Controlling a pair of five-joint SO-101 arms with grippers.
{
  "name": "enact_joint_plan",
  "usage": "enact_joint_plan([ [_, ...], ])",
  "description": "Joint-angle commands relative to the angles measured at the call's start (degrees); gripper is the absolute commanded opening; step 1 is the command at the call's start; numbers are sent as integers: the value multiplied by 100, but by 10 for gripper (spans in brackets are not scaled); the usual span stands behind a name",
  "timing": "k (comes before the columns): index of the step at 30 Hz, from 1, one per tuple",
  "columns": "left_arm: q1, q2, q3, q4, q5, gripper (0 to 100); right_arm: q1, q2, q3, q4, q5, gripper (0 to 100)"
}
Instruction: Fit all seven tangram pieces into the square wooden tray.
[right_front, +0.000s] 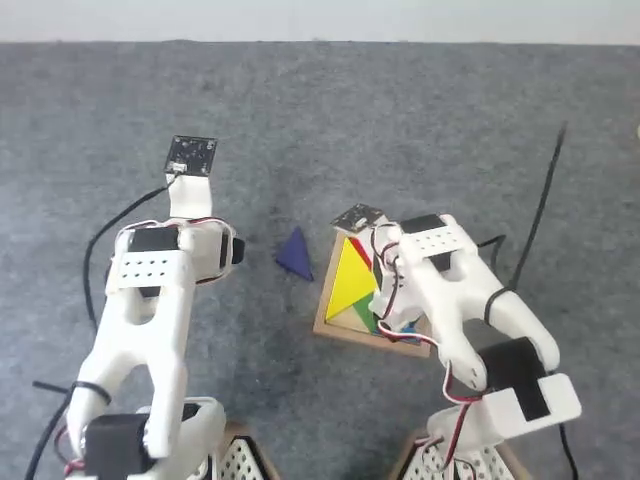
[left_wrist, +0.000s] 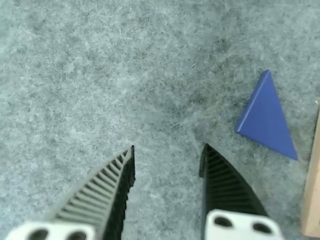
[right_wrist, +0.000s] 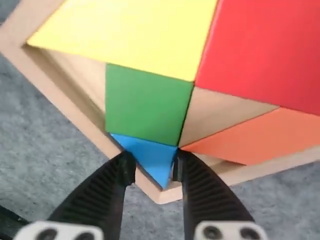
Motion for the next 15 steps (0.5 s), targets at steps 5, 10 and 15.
enact_joint_plan([
  [5, -26, -35, -268, -70, 53, 210, 927, 330, -229, -295, -97, 52],
  [10, -35, -35, -268, -88, 53, 210, 998, 330, -237, -295, 79, 8],
  [15, -35, -35, -268, -88, 53, 210, 963, 136, -220, -286, 105, 9],
])
